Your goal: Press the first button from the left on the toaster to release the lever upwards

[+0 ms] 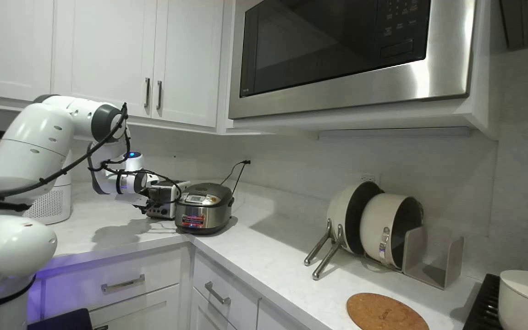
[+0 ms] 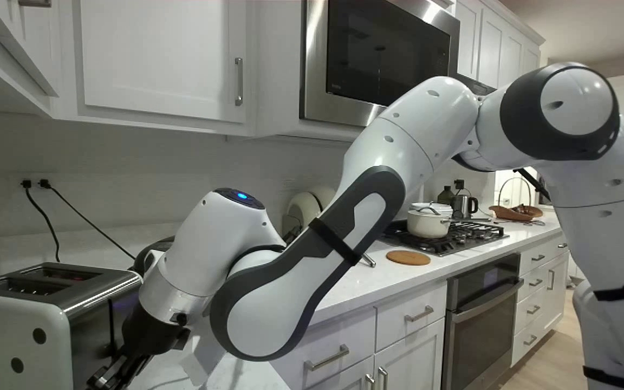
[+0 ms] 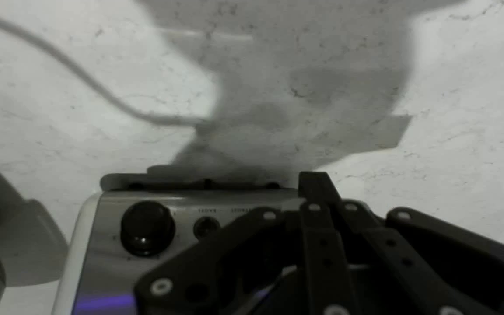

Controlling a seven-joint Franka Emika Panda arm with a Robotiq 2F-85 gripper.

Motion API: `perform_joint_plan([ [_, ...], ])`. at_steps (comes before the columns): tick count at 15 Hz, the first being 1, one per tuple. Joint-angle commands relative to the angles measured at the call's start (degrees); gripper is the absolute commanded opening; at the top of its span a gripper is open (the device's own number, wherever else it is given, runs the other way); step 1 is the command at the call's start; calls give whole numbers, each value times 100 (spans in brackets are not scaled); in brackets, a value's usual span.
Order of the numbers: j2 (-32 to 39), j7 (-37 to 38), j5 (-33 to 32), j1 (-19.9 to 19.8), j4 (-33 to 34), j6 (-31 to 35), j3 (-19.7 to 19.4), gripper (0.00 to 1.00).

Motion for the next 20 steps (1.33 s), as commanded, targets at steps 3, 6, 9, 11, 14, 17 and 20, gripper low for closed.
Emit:
perform_joint_plan([
  [3,143,57,-74,101,252,-73,-82,0],
  [6,209,67,-96,131,342,-90,-108,0],
  [9,243,20,-64,91,401,-104,-105,0],
  [11,285,-11,-49,65,448,-111,-91,0],
  [14,385,-37,-43,57,554,-153,-89,0],
  [17,431,-200,114,129,607,-153,-193,0],
  [20,454,-201,128,170,673,-165,-268,0],
])
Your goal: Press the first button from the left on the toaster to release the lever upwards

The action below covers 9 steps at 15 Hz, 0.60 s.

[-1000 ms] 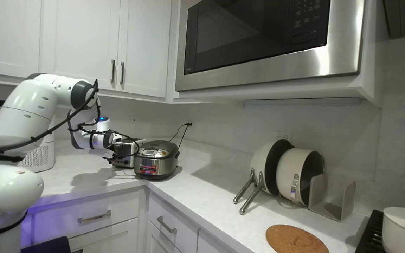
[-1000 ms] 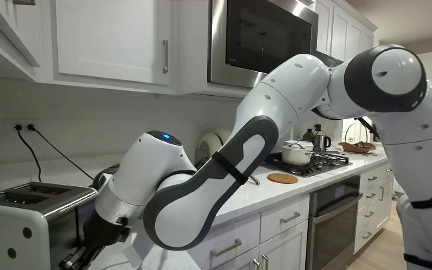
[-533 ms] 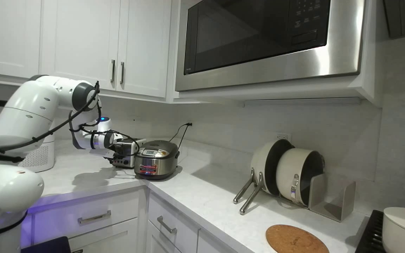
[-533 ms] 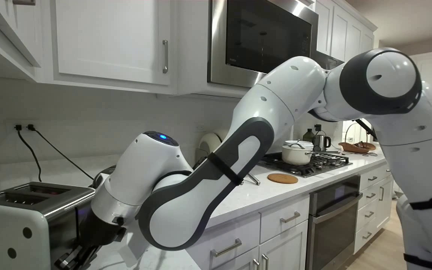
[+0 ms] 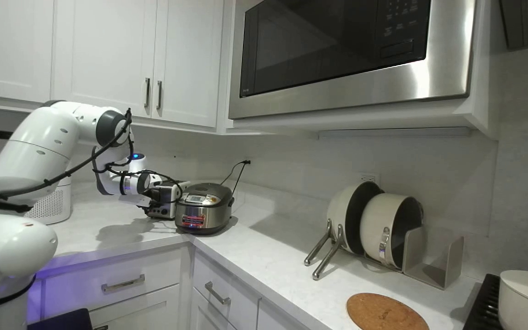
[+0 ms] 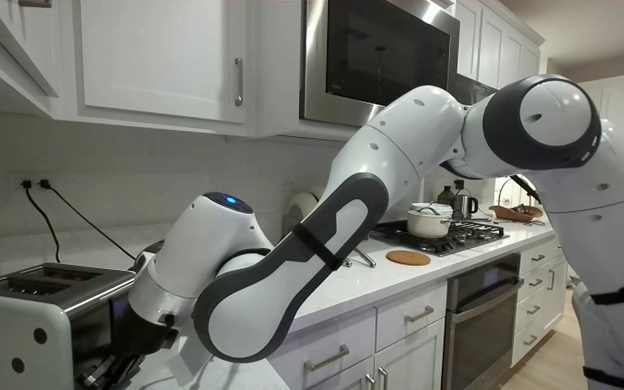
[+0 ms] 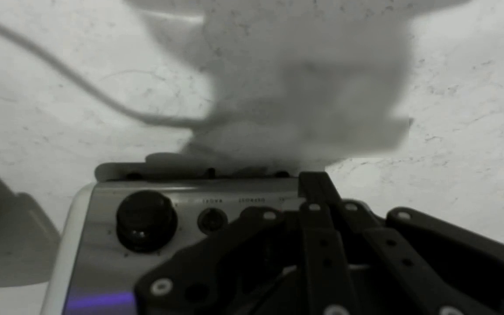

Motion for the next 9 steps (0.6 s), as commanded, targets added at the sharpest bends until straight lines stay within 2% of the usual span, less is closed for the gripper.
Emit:
perform_joint_plan([
  [1,136,-173,103,101,302,-151,-177,0],
  [9,252,10,-102,204,496,-233,-296,0],
])
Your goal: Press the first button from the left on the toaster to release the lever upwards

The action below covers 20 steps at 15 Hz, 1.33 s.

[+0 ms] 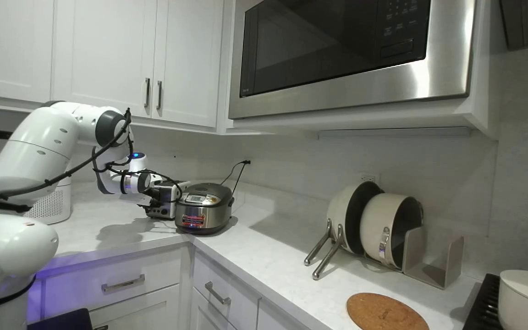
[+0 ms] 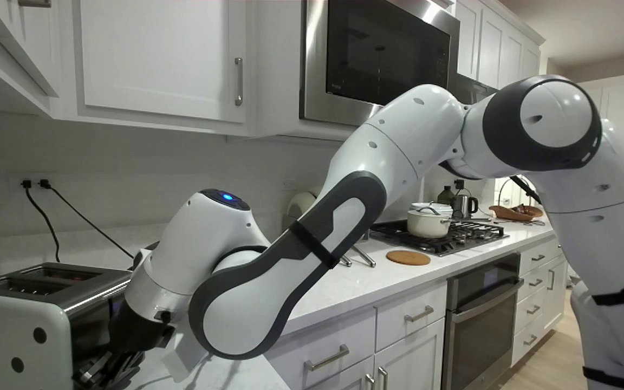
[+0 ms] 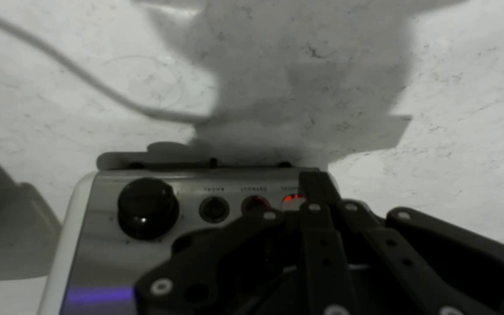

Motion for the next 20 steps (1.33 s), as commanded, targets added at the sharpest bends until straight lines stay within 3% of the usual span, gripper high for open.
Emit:
perform_joint_plan([
  [1,236,28,-159,107,391,-169,-209,0],
  [14,306,92,-126,529,604,-291,-714,0],
  [20,295,63,-18,518,630,-267,-714,0],
])
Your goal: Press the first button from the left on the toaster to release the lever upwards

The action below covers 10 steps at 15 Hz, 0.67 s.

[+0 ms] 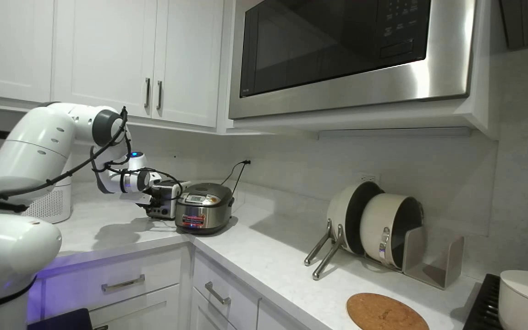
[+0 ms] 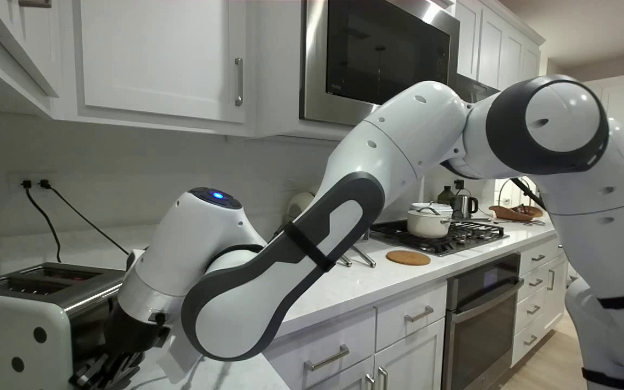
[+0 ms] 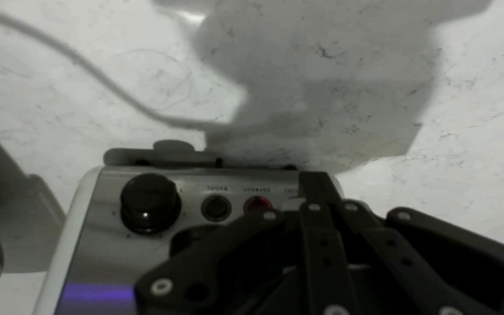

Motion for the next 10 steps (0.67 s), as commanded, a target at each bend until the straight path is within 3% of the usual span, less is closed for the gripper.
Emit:
perform_joint_plan([
  [1,273,41,29,-14,456,5,-181,0],
  [10,164,60,71,-36,372,109,-198,0],
])
